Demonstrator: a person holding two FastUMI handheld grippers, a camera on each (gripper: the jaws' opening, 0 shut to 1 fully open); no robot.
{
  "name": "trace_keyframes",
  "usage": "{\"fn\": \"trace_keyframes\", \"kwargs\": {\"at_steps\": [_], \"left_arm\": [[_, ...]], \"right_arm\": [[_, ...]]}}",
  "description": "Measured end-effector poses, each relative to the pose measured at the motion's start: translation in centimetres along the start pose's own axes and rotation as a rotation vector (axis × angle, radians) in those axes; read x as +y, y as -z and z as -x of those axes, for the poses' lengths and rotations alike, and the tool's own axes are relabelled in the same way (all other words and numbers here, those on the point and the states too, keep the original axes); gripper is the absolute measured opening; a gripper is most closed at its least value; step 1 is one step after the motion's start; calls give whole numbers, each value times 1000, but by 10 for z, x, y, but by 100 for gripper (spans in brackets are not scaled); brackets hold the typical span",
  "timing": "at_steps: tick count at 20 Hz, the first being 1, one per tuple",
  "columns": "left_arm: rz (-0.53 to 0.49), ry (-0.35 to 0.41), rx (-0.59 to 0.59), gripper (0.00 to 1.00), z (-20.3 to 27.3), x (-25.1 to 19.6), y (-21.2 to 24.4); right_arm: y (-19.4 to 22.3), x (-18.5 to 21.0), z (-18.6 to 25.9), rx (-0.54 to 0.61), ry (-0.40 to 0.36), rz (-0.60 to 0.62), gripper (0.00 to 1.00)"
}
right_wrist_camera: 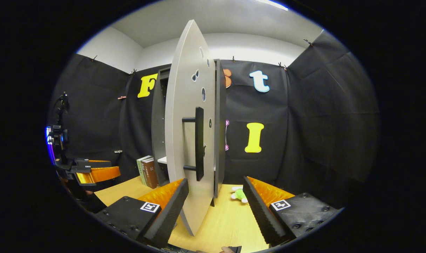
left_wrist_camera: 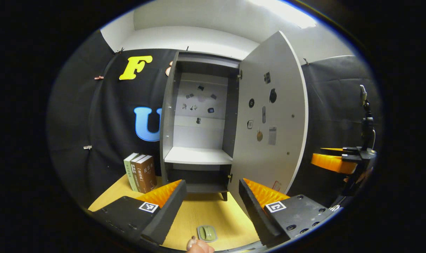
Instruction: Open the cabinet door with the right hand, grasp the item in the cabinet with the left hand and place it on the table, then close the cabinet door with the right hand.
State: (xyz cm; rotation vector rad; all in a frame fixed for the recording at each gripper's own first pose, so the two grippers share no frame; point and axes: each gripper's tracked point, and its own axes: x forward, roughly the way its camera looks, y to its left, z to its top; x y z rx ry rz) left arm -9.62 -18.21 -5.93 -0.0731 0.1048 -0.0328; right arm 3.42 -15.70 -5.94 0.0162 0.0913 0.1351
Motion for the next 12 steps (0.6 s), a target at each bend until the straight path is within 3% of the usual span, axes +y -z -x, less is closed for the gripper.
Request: {"fn": "trace_keyframes", "kwargs": {"at_steps": [12], "left_arm": [[0, -34, -25, 95, 59, 41, -21]], "right_arm": [[-7, 21, -26, -55, 11, 40, 95]]}}
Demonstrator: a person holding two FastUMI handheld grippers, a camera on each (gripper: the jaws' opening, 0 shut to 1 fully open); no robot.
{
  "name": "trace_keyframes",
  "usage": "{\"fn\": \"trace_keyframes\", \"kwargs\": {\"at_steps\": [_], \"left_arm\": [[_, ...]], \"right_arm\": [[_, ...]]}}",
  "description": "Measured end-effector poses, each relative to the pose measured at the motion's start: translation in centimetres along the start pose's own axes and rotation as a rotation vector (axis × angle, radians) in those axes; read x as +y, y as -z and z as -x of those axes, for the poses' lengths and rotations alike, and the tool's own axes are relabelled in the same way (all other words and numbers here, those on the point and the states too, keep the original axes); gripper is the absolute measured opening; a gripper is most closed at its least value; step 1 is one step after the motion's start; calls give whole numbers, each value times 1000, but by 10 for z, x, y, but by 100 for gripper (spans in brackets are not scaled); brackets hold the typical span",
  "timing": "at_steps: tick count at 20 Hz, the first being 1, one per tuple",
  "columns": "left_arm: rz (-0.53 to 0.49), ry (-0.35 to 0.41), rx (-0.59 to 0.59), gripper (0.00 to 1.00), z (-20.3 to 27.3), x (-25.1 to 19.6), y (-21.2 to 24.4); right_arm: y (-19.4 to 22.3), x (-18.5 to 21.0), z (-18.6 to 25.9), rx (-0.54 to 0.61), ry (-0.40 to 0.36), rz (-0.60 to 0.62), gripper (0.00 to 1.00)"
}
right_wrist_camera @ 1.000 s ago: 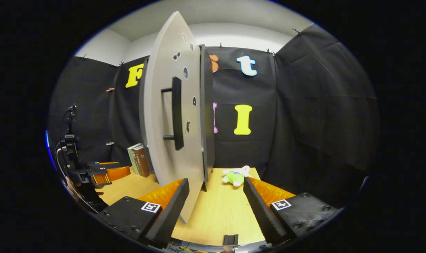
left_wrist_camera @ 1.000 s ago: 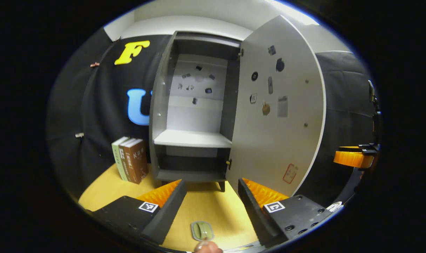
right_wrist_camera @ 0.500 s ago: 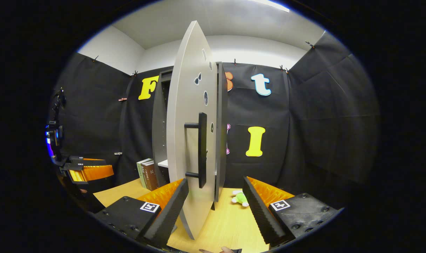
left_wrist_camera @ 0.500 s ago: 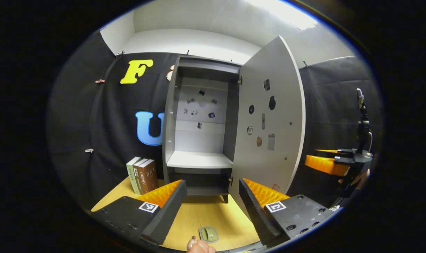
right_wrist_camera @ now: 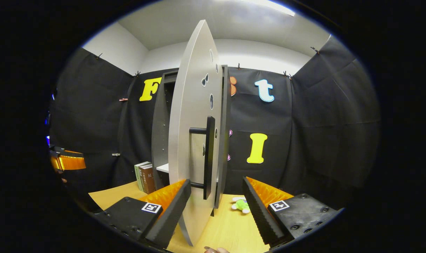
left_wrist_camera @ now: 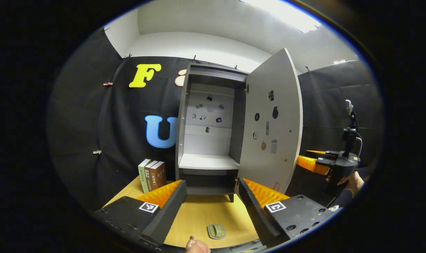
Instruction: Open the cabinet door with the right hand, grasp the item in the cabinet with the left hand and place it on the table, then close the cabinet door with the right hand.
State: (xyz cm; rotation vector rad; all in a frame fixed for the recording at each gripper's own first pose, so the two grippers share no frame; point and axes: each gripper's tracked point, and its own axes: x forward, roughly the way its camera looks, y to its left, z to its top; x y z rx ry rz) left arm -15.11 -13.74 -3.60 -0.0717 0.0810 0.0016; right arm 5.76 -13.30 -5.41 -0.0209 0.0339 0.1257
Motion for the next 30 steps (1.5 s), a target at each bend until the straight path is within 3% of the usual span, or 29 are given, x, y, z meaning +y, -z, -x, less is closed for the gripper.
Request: {"fn": "trace_keyframes", "kwargs": {"at_steps": [2, 3, 4, 18, 25, 26, 27, 30], "left_arm": [[-22, -7, 1, 95, 3, 9, 0], [-29, -7, 1, 95, 4, 11, -1], [-32, -9, 4, 95, 4, 14, 0], [0, -62, 27, 95, 17, 47, 7], [14, -114, 35, 95, 22, 66, 10], [19, -123, 33, 95, 22, 68, 10], [23, -126, 38, 95, 22, 69, 11], [34, -114, 43, 95, 17, 64, 10]], "right_arm": [[0, 6, -2, -5, 8, 10, 95], [-1, 10, -5, -7, 7, 11, 100], [-1, 16, -7, -9, 1, 8, 95], [3, 85, -23, 4, -83, -46, 96], [1, 131, -51, -8, -168, -61, 95], [-1, 137, -55, -15, -181, -58, 91], [-1, 145, -58, -14, -197, -60, 95], [-15, 170, -52, -54, -267, -85, 95]]}}
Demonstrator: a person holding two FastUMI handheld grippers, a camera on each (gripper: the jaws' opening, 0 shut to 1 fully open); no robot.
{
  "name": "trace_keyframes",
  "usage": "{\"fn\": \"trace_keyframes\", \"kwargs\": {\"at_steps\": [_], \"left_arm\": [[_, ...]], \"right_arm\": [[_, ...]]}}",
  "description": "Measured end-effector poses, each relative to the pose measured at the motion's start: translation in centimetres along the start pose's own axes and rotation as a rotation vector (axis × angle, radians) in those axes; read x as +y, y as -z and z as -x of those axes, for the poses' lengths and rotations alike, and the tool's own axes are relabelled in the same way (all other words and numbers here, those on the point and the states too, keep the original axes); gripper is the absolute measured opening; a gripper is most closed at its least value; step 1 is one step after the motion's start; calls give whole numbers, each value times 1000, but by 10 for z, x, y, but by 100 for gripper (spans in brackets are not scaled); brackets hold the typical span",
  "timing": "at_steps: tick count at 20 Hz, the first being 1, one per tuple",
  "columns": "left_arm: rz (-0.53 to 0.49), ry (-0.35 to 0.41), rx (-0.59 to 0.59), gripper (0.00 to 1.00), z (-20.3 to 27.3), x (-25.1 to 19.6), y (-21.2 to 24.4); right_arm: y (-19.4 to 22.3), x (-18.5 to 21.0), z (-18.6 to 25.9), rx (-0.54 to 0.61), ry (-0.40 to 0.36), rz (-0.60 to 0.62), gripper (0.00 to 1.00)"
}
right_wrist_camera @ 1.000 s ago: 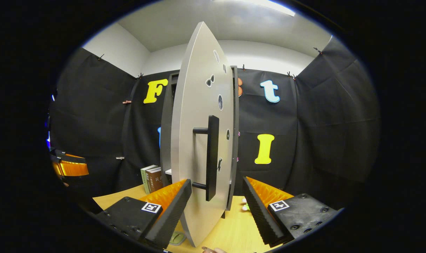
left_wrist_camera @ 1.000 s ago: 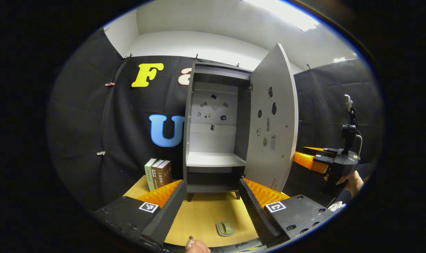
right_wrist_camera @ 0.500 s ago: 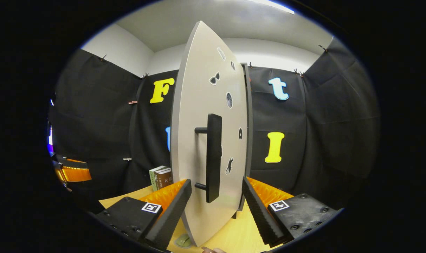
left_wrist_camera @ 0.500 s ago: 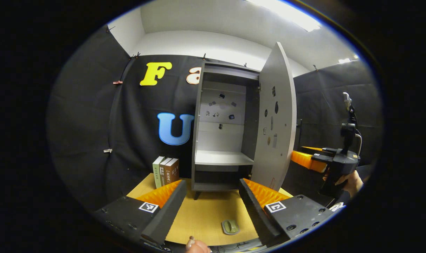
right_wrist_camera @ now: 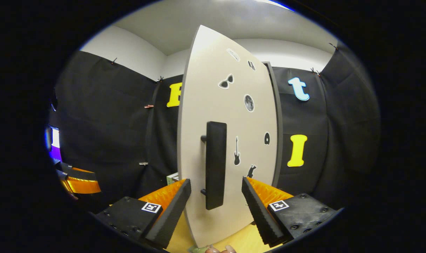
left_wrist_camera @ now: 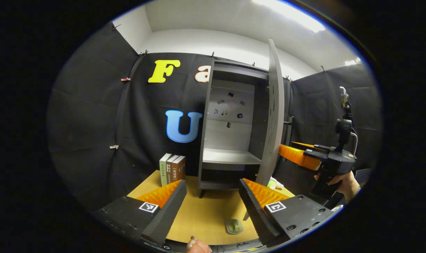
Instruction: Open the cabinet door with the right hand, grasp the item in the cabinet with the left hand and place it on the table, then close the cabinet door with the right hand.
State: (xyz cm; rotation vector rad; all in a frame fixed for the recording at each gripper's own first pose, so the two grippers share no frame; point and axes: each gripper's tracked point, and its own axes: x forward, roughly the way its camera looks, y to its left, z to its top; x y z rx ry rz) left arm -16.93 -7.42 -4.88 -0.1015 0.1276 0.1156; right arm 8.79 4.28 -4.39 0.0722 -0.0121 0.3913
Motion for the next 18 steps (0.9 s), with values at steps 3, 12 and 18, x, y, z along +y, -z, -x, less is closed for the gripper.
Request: {"fn": "trace_keyframes", "kwargs": {"at_steps": [3, 12, 18], "left_arm": [[17, -1, -5, 95, -3, -5, -6], [15, -82, -15, 95, 22, 28, -7], [14, -145, -11, 95, 24, 61, -6]], "right_arm": [[2, 11, -19, 4, 0, 37, 97], [7, 31, -58, 7, -71, -40, 99], [20, 56, -92, 24, -115, -3, 99]]}}
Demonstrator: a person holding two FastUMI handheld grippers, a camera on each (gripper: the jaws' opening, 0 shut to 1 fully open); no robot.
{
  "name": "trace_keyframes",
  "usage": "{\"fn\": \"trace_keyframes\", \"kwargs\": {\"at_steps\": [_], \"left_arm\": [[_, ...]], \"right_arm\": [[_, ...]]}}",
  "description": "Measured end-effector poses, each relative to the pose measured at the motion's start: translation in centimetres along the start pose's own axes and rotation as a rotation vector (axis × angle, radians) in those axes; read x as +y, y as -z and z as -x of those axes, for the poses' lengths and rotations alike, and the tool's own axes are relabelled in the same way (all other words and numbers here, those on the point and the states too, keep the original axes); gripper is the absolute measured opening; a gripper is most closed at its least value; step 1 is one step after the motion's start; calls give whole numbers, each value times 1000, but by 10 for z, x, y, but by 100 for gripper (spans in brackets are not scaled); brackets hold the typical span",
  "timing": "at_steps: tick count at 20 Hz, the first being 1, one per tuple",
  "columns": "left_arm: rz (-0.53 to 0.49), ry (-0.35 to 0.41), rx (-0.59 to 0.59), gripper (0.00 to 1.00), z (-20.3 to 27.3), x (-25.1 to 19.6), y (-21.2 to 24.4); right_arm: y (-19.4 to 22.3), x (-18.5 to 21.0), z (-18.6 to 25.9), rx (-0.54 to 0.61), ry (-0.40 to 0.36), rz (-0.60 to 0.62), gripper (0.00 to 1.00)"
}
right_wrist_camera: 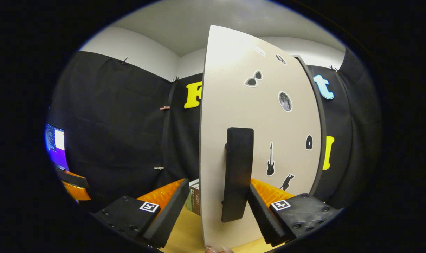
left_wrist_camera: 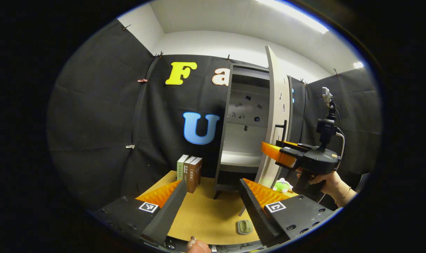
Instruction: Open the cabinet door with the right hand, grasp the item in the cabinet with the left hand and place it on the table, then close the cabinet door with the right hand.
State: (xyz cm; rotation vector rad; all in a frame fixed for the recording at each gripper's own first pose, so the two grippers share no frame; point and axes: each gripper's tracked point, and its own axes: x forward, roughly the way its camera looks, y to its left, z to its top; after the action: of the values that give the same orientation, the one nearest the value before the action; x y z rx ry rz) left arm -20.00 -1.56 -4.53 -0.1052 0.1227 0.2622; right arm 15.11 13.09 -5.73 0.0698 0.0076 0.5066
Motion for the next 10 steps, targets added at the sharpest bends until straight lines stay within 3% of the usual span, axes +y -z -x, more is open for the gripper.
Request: {"fn": "trace_keyframes", "kwargs": {"at_steps": [4, 10], "left_arm": [[-18, -1, -12, 95, -6, 1, -6], [-29, 86, -29, 94, -20, -48, -9]], "right_arm": [[2, -9, 14, -1, 20, 22, 98], [-10, -56, 80, -1, 128, 26, 97]]}}
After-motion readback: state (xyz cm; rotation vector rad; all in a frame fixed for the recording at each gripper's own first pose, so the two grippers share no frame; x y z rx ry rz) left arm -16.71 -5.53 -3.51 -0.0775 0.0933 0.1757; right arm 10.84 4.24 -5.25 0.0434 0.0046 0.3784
